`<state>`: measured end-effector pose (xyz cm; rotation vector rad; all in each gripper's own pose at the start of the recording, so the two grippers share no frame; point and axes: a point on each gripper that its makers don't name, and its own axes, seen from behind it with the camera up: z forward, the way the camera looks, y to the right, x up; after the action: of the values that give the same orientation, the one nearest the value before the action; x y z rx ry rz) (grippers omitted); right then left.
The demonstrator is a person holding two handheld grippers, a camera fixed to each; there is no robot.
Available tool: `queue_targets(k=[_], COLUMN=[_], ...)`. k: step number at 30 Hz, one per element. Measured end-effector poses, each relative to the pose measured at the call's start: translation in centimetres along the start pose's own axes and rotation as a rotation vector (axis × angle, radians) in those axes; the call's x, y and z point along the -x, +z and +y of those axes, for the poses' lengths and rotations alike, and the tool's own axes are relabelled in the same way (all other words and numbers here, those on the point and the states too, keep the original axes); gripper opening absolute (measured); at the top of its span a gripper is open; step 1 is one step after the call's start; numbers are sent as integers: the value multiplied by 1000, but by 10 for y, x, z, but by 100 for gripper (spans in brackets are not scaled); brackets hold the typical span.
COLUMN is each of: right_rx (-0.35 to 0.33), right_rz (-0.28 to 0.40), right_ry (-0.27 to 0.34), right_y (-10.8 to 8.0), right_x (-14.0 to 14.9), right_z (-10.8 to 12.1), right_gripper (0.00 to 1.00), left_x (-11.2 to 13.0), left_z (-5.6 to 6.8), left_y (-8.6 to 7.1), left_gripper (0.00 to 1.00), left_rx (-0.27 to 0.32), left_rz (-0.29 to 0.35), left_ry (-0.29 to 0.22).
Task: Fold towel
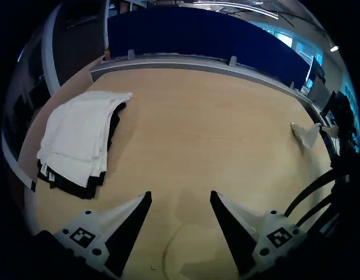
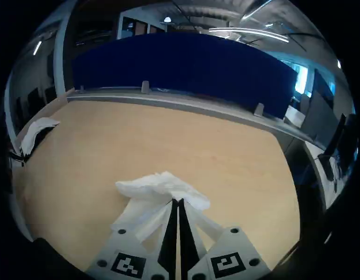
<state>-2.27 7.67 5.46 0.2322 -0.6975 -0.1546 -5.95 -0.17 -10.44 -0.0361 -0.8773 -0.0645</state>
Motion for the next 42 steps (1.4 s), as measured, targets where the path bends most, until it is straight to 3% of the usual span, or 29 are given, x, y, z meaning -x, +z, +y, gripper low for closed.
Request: queue_targets(k=[14, 20, 22, 26, 32, 36, 42], right_rx=[106, 153, 172, 201, 211, 230, 191], right_rz=[-94, -140, -155, -178, -164, -138, -82], right_ry=[136, 153, 160, 178, 171, 159, 157], right_y=[-4, -5, -6, -10, -15, -18, -11], right_x=[64, 83, 89, 101, 101, 93, 65], right_z=[29, 34, 36, 36, 29, 29, 13], right_gripper=[3, 10, 19, 59, 95, 99, 99], left_x=[0, 1, 1, 0, -1, -2, -2], left_z=[-1, -1, -1, -1, -1, 1, 1], left_y=[-3, -5, -7, -9, -9, -9, -7], left_gripper=[93, 93, 93, 93, 93, 93, 93], left_rx=[1, 1, 0, -1, 0, 3, 4], left_rz=[0, 0, 1, 4, 5, 6, 4], left_ry=[8, 13, 12, 8, 12, 17, 15])
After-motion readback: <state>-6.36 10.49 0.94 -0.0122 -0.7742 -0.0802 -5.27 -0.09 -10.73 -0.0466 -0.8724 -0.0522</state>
